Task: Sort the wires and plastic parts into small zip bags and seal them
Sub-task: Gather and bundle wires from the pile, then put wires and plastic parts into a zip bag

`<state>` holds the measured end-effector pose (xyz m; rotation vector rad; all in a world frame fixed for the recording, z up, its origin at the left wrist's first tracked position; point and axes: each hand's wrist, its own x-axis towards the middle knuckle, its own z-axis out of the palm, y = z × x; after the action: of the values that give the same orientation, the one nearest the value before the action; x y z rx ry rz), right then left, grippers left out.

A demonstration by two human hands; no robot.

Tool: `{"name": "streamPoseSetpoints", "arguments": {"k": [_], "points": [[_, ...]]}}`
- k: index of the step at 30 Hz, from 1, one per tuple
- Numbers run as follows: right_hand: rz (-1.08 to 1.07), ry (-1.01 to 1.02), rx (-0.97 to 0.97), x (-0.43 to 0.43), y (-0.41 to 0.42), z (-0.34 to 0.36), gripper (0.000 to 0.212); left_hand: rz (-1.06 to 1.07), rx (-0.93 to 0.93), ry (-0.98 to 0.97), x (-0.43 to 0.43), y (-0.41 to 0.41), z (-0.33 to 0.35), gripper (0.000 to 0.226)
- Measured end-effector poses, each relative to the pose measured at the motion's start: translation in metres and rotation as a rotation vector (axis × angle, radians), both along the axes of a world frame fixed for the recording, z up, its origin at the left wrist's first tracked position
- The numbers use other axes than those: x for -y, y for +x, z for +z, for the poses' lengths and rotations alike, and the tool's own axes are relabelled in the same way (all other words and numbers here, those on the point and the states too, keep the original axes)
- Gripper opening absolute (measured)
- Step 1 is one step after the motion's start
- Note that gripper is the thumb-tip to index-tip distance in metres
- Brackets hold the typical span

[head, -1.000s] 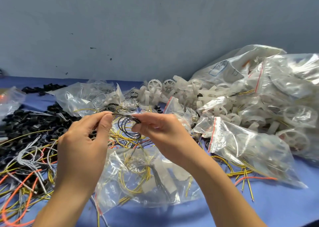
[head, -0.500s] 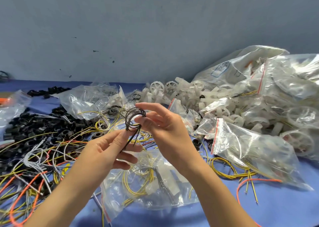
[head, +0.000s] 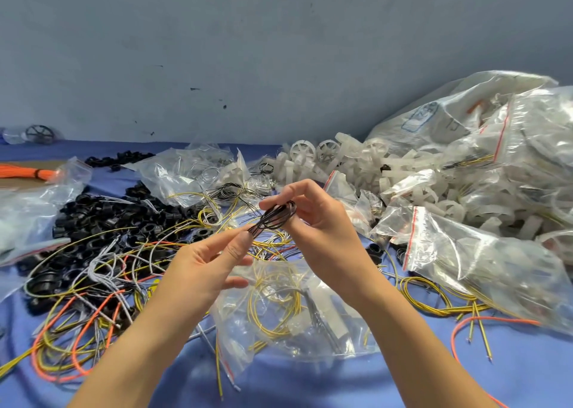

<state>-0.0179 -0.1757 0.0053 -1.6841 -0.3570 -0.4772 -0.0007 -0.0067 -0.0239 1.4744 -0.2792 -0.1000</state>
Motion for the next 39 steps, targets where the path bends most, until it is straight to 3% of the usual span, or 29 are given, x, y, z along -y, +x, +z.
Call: {"name": "streamPoseSetpoints", "arguments": {"k": [4, 8, 15, 18, 21, 27, 34, 39], "points": [[0.039, 0.026, 0.005, -0.001, 0.002, -0.003, 0.030, 0.032, 0.056, -0.017, 0.000, -0.001, 0.001, 0.025], [0.077, 0.043, 0.026, 0.000, 0.004, -0.005, 0.021, -0.098, -0.026, -0.058, -0.001, -0.004, 0.005, 0.030], [0.025, -0.088, 0.028, -0.005, 0.003, -0.008, 0.023, -0.044, -0.156, -0.143, -0.009, 0.004, 0.003, 0.018], [-0.132, -0.369, 0.003, -0.001, 0.005, -0.013, 0.043, 0.133, -0.030, 0.045, -0.037, 0.008, 0.003, 0.014], [-0.201, -0.570, -0.036, -0.001, 0.007, -0.019, 0.043, 0.358, 0.085, 0.336, -0.079, 0.013, 0.001, 0.015], [-0.162, -0.745, -0.066, -0.010, 0.010, -0.027, 0.037, 0.317, 0.109, 0.624, -0.103, 0.003, -0.013, 0.012], [-0.179, -0.847, -0.126, -0.016, 0.019, -0.033, 0.046, 0.003, -0.010, 0.437, -0.065, -0.008, -0.027, 0.029], [-0.195, -0.821, -0.109, -0.017, 0.024, -0.035, 0.050, -0.105, -0.096, 0.290, -0.021, -0.010, -0.035, 0.015]]}}
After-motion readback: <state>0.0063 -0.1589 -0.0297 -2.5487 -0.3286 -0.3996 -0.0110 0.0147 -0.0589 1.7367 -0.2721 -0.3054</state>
